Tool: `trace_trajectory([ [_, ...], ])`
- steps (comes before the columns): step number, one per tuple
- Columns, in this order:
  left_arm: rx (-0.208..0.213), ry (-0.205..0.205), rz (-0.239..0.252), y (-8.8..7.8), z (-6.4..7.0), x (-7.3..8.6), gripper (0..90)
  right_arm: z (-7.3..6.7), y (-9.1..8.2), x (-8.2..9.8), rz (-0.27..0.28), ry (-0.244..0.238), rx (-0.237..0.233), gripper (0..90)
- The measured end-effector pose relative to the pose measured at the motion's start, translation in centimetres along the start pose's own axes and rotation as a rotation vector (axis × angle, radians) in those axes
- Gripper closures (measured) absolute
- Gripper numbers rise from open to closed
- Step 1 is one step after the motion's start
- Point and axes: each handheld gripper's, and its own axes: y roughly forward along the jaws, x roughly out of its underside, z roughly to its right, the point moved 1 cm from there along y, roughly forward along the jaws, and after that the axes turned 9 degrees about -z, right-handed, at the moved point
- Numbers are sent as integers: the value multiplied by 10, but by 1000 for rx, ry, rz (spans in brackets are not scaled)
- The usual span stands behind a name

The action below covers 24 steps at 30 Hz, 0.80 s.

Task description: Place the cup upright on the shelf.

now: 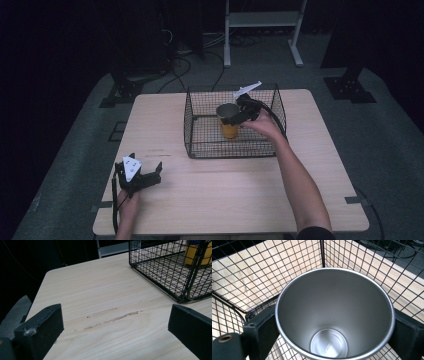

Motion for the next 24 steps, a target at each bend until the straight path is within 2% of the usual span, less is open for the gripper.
trace_trajectory([
  [7,-1,0,0,0,0,0,0,-4,-1,-2,12,-13,-4,52],
  [14,-1,1,0,0,0,0,0,-4,-6,-2,23,-6,0,49],
  [17,-1,1,0,0,0,0,0,-4,-12,-4,54,-4,-2,40],
  [24,-2,1,0,0,0,0,0,-4,-22,-5,79,5,5,40],
])
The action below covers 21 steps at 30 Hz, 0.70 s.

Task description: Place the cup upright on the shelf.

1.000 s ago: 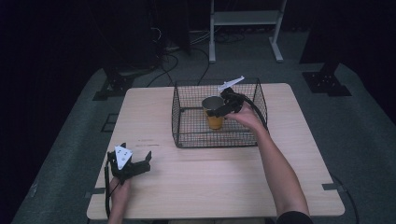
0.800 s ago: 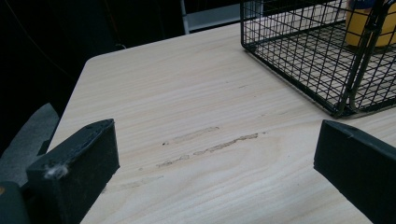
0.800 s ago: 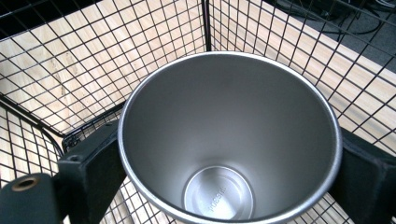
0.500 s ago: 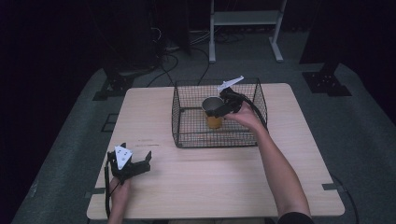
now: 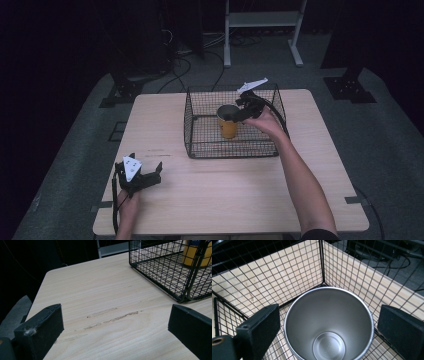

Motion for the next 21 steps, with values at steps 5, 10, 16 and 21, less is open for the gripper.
trace_trajectory([
  [5,-2,-3,-2,0,0,0,0,-2,-13,-4,52,6,-5,41],
  [10,-4,-1,-3,0,0,0,0,-5,-22,-5,66,-4,-9,41],
  [16,-3,3,-3,0,0,0,0,-10,-33,-4,63,-12,-25,44],
  [21,-3,7,-2,0,1,0,0,-13,-44,1,75,-10,-3,49],
])
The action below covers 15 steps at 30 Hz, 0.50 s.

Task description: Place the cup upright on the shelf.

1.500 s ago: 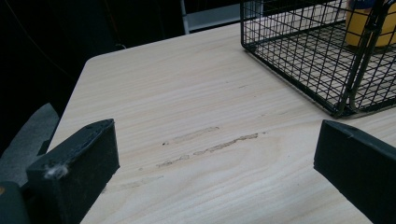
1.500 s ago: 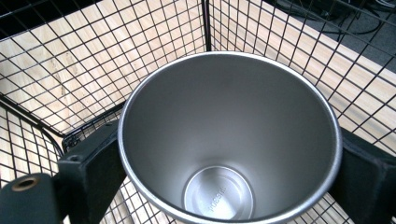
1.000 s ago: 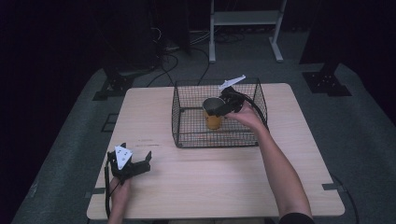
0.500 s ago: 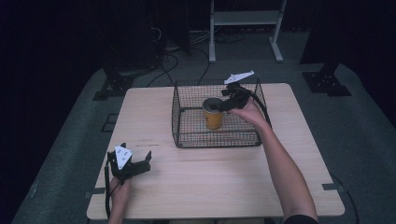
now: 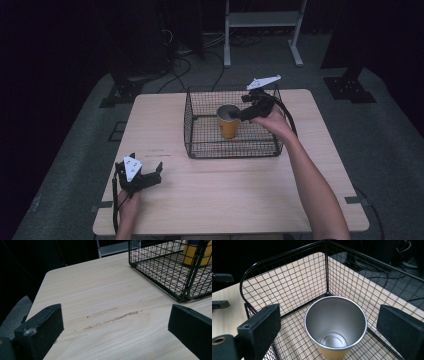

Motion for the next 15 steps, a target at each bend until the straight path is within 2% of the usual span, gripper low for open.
trace_trajectory([
  [2,0,-1,1,0,0,0,0,0,-5,2,8,16,-6,49],
  [15,-2,2,-1,0,0,0,0,-12,-19,14,1,5,-13,51],
])
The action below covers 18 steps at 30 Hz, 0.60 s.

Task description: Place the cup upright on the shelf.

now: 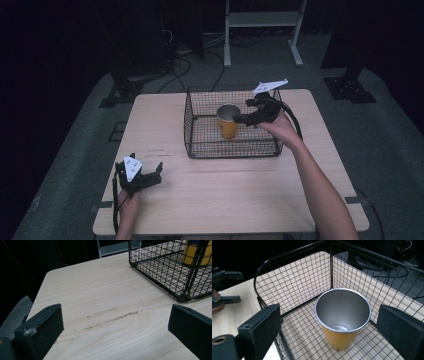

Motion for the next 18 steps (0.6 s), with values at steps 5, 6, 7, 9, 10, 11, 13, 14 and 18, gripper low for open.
trace_trajectory([
  [5,0,3,0,0,0,0,0,-1,-4,6,-18,15,-3,51],
  [6,0,2,0,0,0,0,0,-1,-4,6,-18,15,-3,51],
  [7,0,2,0,0,0,0,0,-2,-6,8,-8,16,2,57],
  [9,0,3,1,0,0,0,0,-3,-7,10,-3,20,1,58],
  [10,0,3,1,0,0,0,0,-3,-7,10,-3,20,1,58],
  [11,-1,4,1,0,0,0,0,-3,-8,12,-3,19,3,58],
  [13,-1,5,1,0,0,0,0,-3,-9,15,-2,26,1,58],
  [14,-1,5,1,0,0,0,0,-3,-9,15,-2,26,1,58],
  [18,-2,6,0,0,0,0,0,-4,-10,18,-13,24,-6,57],
])
